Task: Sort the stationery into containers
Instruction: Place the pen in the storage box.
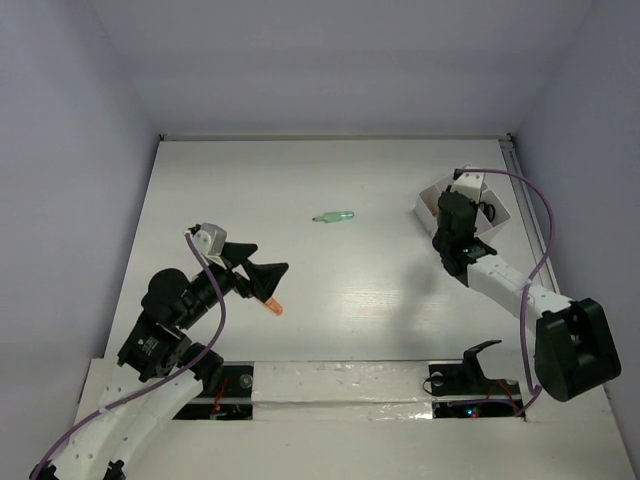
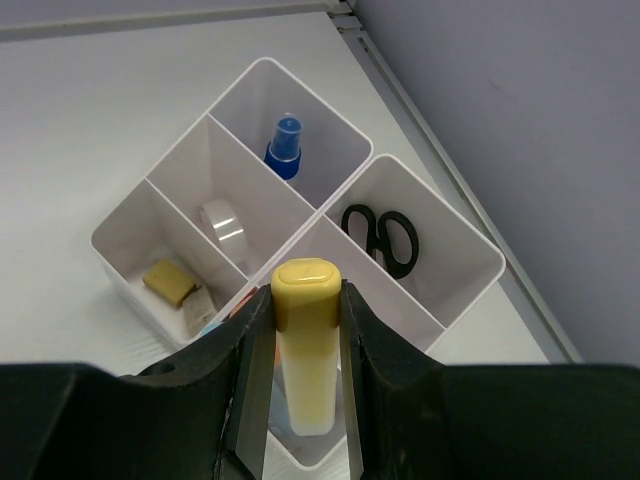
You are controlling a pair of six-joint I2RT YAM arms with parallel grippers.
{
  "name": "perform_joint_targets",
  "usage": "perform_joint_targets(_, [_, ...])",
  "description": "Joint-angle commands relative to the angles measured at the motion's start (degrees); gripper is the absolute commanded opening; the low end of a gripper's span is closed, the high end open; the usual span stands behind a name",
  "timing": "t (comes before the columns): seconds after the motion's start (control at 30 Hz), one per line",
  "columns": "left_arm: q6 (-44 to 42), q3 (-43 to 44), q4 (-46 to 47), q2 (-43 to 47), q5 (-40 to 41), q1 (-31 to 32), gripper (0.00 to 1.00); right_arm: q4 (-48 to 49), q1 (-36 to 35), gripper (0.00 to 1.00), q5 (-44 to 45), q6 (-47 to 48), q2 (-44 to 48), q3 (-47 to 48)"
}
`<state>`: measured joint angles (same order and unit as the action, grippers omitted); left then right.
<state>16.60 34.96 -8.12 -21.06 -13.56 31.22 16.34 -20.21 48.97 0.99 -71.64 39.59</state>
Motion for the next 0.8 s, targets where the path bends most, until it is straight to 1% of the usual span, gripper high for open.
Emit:
perform_joint_targets(0.0, [0.0,-0.1,1.9,0.6,0.6,0.4,0.99,5.5,0.3,0.01,-0.4,0.3,-0.4,-1.4])
perform_joint_targets(0.03, [0.0,0.0,2.0,0.5,0.6,0.4,0.99,5.9,0.3,0.04,-1.2,0.3,-0.8,-2.1])
perform_joint_targets(0.1, [0.0,-0.1,2.0,0.4,0.6,0.4,0.99,5.2,0.3,0.06,-1.2,-0.5,-1.7,-2.2])
perform_joint_targets(0.17, [0.0,-0.1,1.9,0.3,0.7,0.4,0.99,4.6,0.3,0.12,-1.2,-1.2,-2.5,-2.2])
perform_joint_targets(0.2, [0.0,-0.1,1.9,0.2,0.8,0.4,0.99,4.1,0.3,0.17,-1.3,-3.1,-2.6,-2.2])
perform_joint_targets(0.23, [0.0,0.0,1.8,0.1,0.9,0.4,0.99,4.1,0.3,0.29,-1.5,-3.2,-2.5,-2.3])
perform_joint_targets(0.27, [0.0,0.0,1.9,0.0,0.8,0.4,0.99,4.1,0.3,0.35,-1.8,-3.1,-2.2,-2.0])
perform_joint_targets(0.3, [0.0,0.0,1.9,0.0,0.9,0.4,0.99,3.4,0.3,0.44,-1.9,-3.1,-1.9,-1.6])
perform_joint_targets(0.33, [0.0,0.0,1.9,-0.2,0.9,0.4,0.99,3.2,0.3,0.57,-2.1,-3.1,-1.7,-1.4])
perform_joint_targets(0.37, [0.0,0.1,1.9,-0.3,0.9,0.4,0.99,2.7,0.3,0.61,-2.4,-3.0,-1.1,-0.8])
perform_joint_targets(0.4, [0.1,0.0,1.9,-0.4,1.0,0.4,0.99,1.3,0.3,0.67,-2.8,-2.8,-0.8,0.6])
perform_joint_targets(0.43, [0.1,0.0,1.9,-0.3,1.0,0.4,0.99,0.5,0.3,0.69,-3.6,-2.9,-0.5,1.4])
perform_joint_targets(0.5, [0.1,0.1,1.9,-0.5,1.2,0.4,0.99,-1.9,0.3,0.71,-4.3,-3.3,0.5,3.6])
perform_joint_targets(0.6, [0.0,0.0,1.9,-0.6,1.4,0.4,0.99,-5.8,-0.4,0.71,-9.3,-4.3,2.2,5.8])
perform_joint_targets(0.67, [0.0,0.1,1.7,-0.6,2.0,0.4,0.99,-7.5,-1.0,0.65,-16.0,-5.8,2.5,8.1])
perform_joint_targets(0.7, [-0.1,0.1,1.6,-0.6,2.1,0.4,0.99,-9.0,-1.8,0.61,-20.3,-6.3,1.8,9.0])
perform_joint_targets(0.73, [-0.1,0.3,1.6,-0.6,2.4,0.4,0.99,-9.9,-2.8,0.42,-26.8,-6.6,1.1,9.9])
perform_joint_targets(0.77, [-0.2,0.3,1.4,-0.6,2.9,0.4,0.99,-10.7,-3.3,0.29,-30.5,-6.6,0.1,12.2])
